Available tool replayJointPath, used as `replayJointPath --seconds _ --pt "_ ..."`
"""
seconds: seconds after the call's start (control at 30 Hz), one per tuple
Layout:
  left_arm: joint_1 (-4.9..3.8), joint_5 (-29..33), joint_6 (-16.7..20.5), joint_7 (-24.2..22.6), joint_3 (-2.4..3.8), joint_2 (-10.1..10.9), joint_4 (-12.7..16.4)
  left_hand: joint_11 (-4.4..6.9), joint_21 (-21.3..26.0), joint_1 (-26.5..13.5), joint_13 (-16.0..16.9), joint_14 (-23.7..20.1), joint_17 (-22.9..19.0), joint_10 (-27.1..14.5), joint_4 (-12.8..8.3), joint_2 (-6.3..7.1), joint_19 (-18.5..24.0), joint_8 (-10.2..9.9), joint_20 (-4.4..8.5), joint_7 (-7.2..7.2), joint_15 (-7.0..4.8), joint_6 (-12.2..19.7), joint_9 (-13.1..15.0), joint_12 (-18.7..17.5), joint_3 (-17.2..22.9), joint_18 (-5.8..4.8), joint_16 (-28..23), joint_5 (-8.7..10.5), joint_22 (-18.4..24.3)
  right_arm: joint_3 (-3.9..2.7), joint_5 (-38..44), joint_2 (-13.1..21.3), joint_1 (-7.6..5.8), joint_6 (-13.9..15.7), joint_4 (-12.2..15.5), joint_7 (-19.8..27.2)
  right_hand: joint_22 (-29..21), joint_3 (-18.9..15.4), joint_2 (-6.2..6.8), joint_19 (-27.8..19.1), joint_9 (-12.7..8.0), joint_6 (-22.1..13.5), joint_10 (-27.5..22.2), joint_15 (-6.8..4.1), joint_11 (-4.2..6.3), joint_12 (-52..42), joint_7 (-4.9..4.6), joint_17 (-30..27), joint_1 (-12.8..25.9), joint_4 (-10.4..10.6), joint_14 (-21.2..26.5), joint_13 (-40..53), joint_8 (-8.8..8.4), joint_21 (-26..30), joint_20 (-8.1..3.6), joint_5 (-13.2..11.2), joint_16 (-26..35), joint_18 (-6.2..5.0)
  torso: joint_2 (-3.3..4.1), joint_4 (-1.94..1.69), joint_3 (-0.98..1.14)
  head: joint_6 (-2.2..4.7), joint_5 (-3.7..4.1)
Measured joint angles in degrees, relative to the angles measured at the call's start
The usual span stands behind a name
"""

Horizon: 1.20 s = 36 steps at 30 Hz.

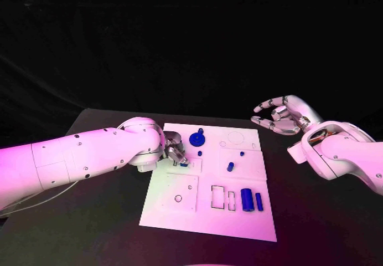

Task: Assemble the parts on the task board

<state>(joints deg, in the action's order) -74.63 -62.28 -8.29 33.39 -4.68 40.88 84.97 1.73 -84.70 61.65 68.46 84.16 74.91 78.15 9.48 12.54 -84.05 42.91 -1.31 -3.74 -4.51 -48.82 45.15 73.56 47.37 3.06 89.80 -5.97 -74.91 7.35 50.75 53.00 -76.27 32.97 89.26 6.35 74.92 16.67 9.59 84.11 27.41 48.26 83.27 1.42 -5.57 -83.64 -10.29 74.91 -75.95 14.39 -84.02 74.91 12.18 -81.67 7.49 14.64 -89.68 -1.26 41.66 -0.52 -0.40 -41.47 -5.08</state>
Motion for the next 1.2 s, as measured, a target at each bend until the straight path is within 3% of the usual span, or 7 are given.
replayJointPath --seconds 0.63,1.1,1.2 --pt "0.00 0.38 0.02 0.73 -0.01 -0.91 -1.04 0.00 0.00 -2.33 0.17 -0.21 0.00 -0.01 2.28 -0.08 0.11 -0.34 0.30 1.89 -0.20 -2.31 -0.03 0.00 -2.54 0.00 0.00 0.35 0.00 0.00 0.02 0.19 0.00 0.02 0.43 0.06 -0.01 0.16 0.00 0.00 0.00 0.00 0.00 0.00 0.00 0.00 0.00 0.04 0.00 0.16 0.00 -0.01 0.00 0.00 0.00 0.00 0.00 0.00 -0.01 -0.01 0.03 0.10 0.16" --pt "-0.01 0.61 -0.08 0.85 0.01 -1.54 -1.82 0.21 0.00 -2.51 0.23 -0.21 0.00 0.21 2.15 -0.35 0.11 -0.31 0.30 1.80 -0.20 -2.62 -0.06 0.00 -2.81 0.00 0.00 0.35 0.00 0.00 0.02 0.44 0.00 0.03 0.69 0.07 -0.02 0.16 0.00 0.00 0.00 0.00 0.00 0.00 0.00 0.00 0.00 0.03 0.00 0.15 0.00 -0.01 0.00 0.00 0.00 0.00 0.00 0.00 0.00 -0.03 -0.03 -0.04 0.33" --pt "-0.01 0.68 -0.08 0.85 0.02 -1.62 -1.86 0.21 0.00 -1.92 0.22 -0.21 0.00 0.21 1.98 -0.94 0.11 -0.30 0.29 1.71 -0.20 -2.70 0.02 0.00 -2.95 0.00 0.00 0.46 0.00 0.00 0.02 0.44 0.00 0.03 0.70 0.07 -0.02 0.16 0.00 0.00 0.00 0.00 0.00 0.00 0.00 0.00 0.00 0.03 0.00 0.15 0.00 -0.01 0.00 0.00 0.00 0.00 0.00 0.00 0.00 -0.05 -0.02 -0.05 0.35"
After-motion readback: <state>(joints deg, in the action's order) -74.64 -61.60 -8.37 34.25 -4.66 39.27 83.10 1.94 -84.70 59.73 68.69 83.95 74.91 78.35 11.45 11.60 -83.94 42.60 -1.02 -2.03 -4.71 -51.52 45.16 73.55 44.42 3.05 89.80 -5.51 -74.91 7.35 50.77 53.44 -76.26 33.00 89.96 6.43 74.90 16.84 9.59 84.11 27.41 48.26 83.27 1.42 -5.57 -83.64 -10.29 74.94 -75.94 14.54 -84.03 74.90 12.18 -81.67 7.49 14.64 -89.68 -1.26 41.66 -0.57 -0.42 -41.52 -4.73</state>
